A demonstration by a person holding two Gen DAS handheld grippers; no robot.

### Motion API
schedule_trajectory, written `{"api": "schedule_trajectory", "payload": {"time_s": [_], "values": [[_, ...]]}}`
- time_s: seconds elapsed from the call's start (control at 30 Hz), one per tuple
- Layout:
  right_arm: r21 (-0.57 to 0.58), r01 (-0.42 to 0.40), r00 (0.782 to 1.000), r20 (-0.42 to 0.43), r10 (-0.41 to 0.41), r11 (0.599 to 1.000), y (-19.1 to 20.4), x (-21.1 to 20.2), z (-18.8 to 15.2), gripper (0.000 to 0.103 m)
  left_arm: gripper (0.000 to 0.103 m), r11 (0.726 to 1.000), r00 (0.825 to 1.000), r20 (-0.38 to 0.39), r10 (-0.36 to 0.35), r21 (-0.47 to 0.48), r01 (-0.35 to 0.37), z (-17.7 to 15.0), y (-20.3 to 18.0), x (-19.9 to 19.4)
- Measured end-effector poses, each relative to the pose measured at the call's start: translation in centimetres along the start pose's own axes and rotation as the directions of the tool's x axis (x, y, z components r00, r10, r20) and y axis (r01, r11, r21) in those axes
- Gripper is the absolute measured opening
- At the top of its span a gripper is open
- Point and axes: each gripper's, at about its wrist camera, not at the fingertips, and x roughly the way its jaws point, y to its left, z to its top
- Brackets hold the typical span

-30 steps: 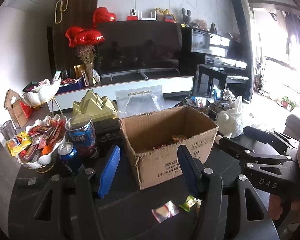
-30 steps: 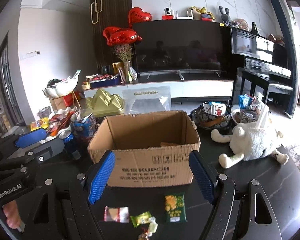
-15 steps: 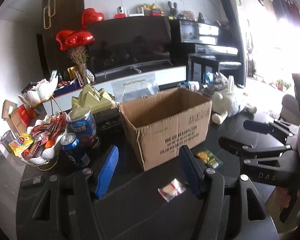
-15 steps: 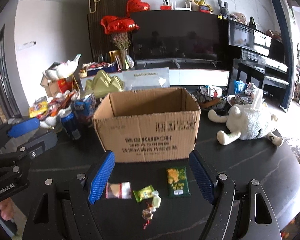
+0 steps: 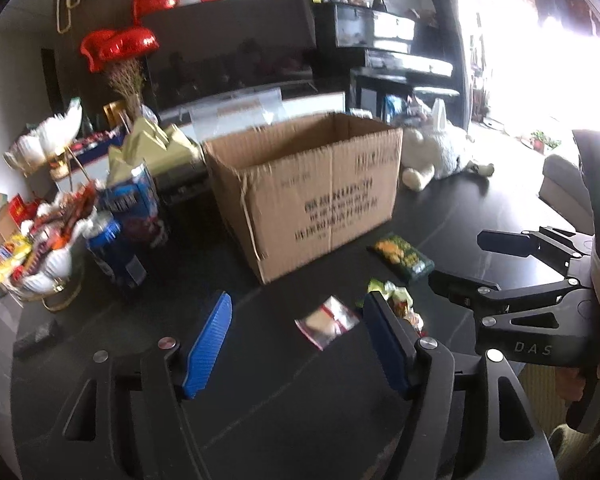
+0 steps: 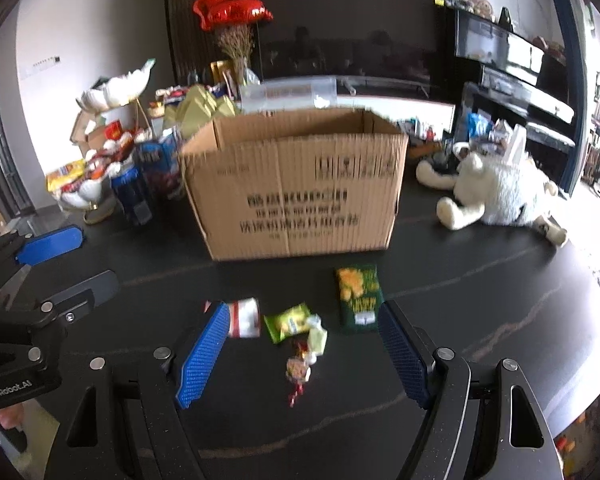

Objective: Organize snacks
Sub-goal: 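Move both open tools back down to the snack pile, then grasp the clear red-striped packet with the left tool while the right tool grasps the twisted wrapped candy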

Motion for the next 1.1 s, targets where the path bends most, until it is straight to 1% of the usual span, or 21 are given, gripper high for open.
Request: {"api": "schedule_trajectory", "payload": {"time_s": [0.1,0.3,0.43,0.53,0.6,0.77,0.97,1.1], "values": [[-0.002,-0.009,0.999,-0.039,0.009,1.0,0.3,1.0,-1.0,0.077,0.068,1.0,0.999,-0.04,-0.024,0.001,0.024,-0.9,0.1,1.2],[-0.005,-0.01,0.997,-0.081,0.01,1.0,0.6,2.4,-2.3,0.077,0.07,0.998,0.993,-0.105,-0.061,0.021,0.064,-1.9,0.2,3.5],[0.017,-0.012,0.992,-0.124,0.014,1.0,0.3,3.8,-3.1,0.077,0.071,0.993,0.982,-0.161,-0.101,0.046,0.11,-2.4,-0.1,5.4],[0.043,-0.017,0.988,-0.152,0.023,0.999,0.0,4.7,-3.5,0.076,0.071,0.99,0.975,-0.192,-0.112,0.068,0.127,-2.6,-0.4,6.8],[0.058,-0.017,0.985,-0.169,0.026,0.998,-0.4,5.3,-3.9,0.071,0.071,0.987,0.971,-0.205,-0.122,0.076,0.14,-2.7,-0.6,7.6],[0.089,-0.013,0.979,-0.203,0.031,0.996,-0.9,6.6,-4.3,0.067,0.071,0.983,0.967,-0.222,-0.128,0.098,0.152,-2.6,-0.7,9.3],[0.102,-0.008,0.976,-0.217,0.03,0.995,-1.1,7.5,-4.6,0.057,0.071,0.978,0.958,-0.248,-0.145,0.112,0.177,-2.5,-0.9,11.4],[0.101,-0.01,0.974,-0.224,0.033,0.995,-1.1,8.0,-4.6,0.054,0.071,0.974,0.951,-0.263,-0.161,0.113,0.196,-2.5,-1.1,12.6]]}}
